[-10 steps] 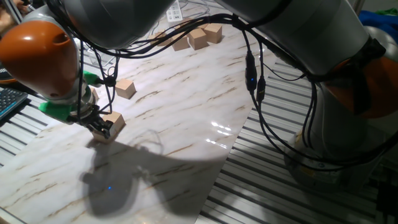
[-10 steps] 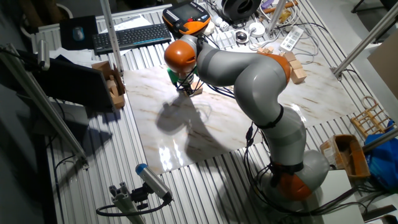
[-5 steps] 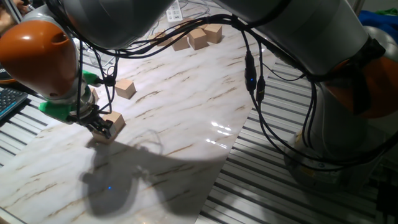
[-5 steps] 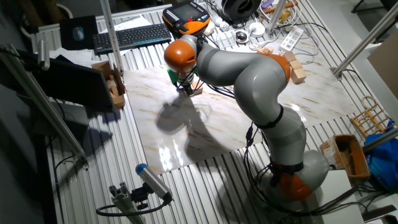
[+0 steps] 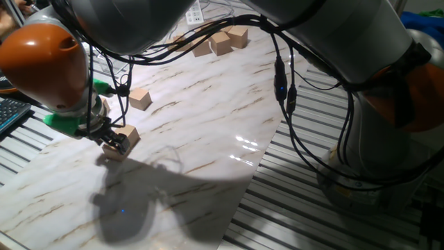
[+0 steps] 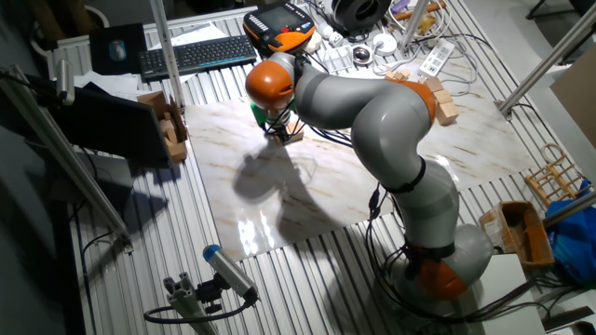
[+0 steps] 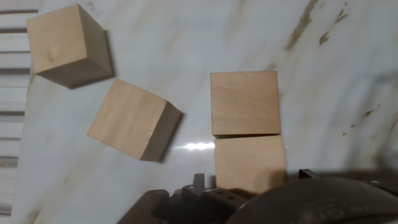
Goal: Stack the blocks into a pyramid shape
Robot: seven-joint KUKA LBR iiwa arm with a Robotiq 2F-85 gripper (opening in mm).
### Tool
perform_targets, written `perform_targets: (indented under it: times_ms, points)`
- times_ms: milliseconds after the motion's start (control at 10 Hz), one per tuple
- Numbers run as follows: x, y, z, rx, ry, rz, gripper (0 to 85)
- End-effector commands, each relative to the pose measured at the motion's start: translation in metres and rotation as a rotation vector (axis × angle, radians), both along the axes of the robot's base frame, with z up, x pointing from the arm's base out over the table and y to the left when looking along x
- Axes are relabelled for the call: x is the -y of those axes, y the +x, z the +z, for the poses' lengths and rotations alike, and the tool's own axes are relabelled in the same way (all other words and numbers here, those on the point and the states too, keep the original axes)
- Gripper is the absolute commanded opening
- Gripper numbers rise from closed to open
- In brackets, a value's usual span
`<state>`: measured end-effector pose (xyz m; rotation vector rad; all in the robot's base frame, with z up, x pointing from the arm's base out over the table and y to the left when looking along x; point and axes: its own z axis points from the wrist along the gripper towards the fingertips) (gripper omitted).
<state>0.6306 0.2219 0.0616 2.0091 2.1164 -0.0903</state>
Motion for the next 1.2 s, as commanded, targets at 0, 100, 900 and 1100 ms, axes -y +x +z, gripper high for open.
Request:
perform_targets:
  times_ms: [0, 100, 900, 1100]
  points:
    - [0.0, -0.0007, 0.004, -0.003, -0.001, 0.005, 68.0]
    - [0.0, -0.0013, 0.008, -0.007, -0.003, 0.009, 68.0]
    - [-0.004, -0.0055, 0.028, -0.043, 0.063, 0.129, 0.0]
    - [-0.005, -0.0062, 0.027, -0.041, 0.076, 0.123, 0.0]
